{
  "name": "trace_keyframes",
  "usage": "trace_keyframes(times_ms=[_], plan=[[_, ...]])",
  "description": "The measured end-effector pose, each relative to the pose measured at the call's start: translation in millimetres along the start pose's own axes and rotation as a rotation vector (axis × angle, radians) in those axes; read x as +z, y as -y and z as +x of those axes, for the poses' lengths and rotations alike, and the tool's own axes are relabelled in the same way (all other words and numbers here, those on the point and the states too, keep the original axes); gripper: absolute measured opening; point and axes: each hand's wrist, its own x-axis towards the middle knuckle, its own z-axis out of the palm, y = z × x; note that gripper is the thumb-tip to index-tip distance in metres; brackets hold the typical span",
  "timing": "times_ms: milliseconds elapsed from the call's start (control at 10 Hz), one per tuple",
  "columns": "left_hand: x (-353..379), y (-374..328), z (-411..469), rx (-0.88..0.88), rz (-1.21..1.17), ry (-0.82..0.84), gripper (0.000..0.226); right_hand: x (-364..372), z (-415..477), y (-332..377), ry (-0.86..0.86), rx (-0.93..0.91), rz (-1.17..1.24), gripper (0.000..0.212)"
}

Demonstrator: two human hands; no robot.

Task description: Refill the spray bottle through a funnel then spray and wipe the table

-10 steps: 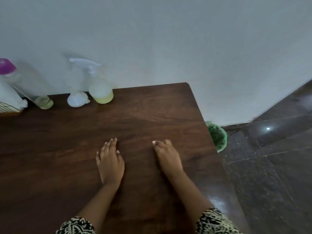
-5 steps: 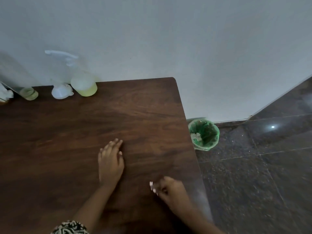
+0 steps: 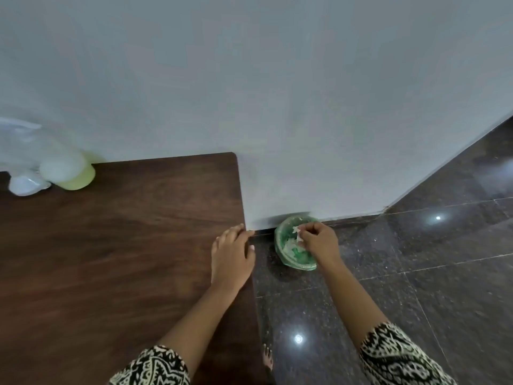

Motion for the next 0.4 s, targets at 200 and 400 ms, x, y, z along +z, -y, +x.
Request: trace_keyframes(times_ms=[200, 400], plan=[[10.9, -13.9, 39.5, -0.132, 0.188, -0.006, 0.040, -25.6, 99.1, -11.2, -0.102, -0.098, -0.397, 0.014], [18.1, -15.8, 41.2, -0.164, 0.266, -0.031, 0.039, -28.1, 125.2, -21.4, -0.145, -0.059, -0.414, 0.039]])
